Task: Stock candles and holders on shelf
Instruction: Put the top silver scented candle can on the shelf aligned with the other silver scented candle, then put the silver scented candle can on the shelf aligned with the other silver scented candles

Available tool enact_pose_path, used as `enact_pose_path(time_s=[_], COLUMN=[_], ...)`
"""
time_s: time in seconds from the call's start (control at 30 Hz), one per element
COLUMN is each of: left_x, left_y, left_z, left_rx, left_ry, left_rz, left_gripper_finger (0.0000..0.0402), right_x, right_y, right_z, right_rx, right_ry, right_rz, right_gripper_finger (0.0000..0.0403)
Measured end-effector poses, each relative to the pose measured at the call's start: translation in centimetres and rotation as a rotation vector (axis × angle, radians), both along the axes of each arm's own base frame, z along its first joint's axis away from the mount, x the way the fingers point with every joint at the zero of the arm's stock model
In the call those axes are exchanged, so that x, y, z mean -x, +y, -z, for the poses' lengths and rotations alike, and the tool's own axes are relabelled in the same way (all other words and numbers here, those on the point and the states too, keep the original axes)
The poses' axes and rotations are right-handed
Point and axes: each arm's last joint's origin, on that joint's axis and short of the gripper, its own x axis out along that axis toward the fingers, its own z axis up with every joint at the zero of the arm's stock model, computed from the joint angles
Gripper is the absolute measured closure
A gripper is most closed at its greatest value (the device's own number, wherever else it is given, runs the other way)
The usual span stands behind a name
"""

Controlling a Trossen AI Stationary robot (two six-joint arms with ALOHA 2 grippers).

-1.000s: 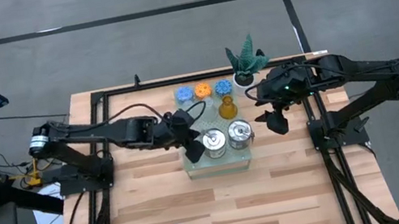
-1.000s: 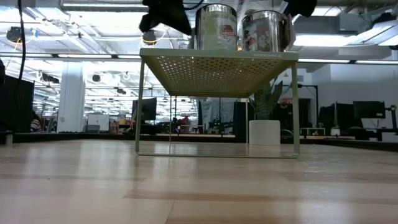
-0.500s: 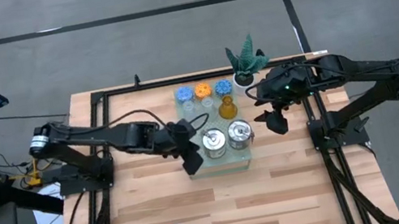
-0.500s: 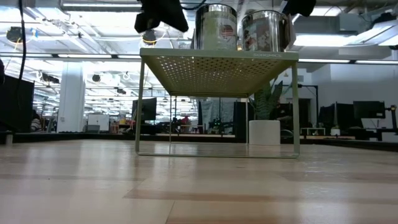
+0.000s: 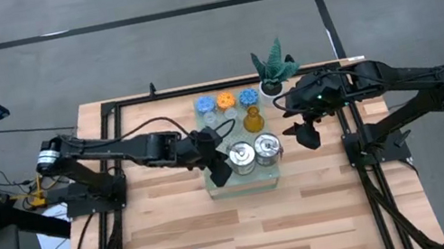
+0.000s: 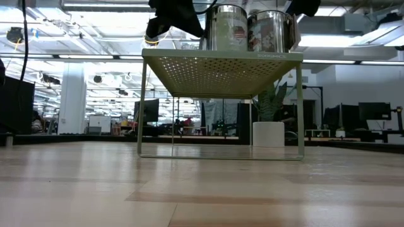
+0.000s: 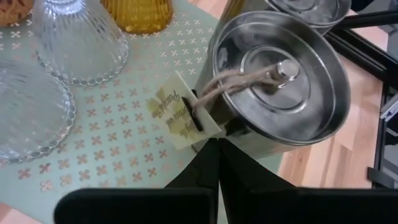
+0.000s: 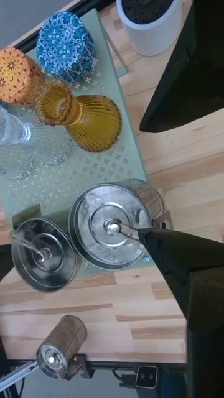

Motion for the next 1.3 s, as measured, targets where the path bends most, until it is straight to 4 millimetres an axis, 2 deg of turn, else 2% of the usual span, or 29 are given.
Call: enact_pose_path(time_s=[0.2,0.3,0.4,0.57,0.73,0.87,1.0,1.1,1.3], left_x=[0.6,2.3,4.3,6.0,6.5,6.6,6.5,6.5,6.7], left_y=[0.2,-0.2,-1.4,-5.2,-9.7,-12.6,-14.4,-15.5,-16.3], left_z=[-0.6,-1.2,-2.1,-3.8,-4.5,-4.1,-2.9,-2.1,-1.7], left_rx=[0.017,0.110,0.226,0.352,0.497,0.612,0.688,0.740,0.854], left_ry=[-0.003,0.055,0.103,0.031,-0.041,-0.019,0.084,0.159,0.250], left_rz=[0.013,0.098,0.201,0.386,0.494,0.497,0.525,0.539,0.482], left_gripper_finger=[0.0397,0.0388,0.0362,0.0282,0.0169,0.0081,0.0019,0.0006,0.0031], right_x=[0.0,0.0,-0.1,-0.2,-0.2,-0.2,-0.2,-0.2,-0.2], right_y=[0.0,0.0,0.0,0.0,0.0,0.0,0.0,0.0,0.0], right_z=[0.0,0.0,-0.1,-0.2,-0.2,-0.2,-0.2,-0.2,-0.2], right_rx=[0.000,0.000,0.000,0.001,0.001,0.001,0.001,0.001,0.001], right_ry=[-0.003,-0.004,-0.012,-0.029,-0.028,-0.028,-0.028,-0.027,-0.026], right_rz=[0.000,0.000,0.000,0.000,0.000,0.000,0.000,0.000,0.000], right_gripper_finger=[0.0147,0.0147,0.0147,0.0147,0.0147,0.0147,0.0147,0.0147,0.0147])
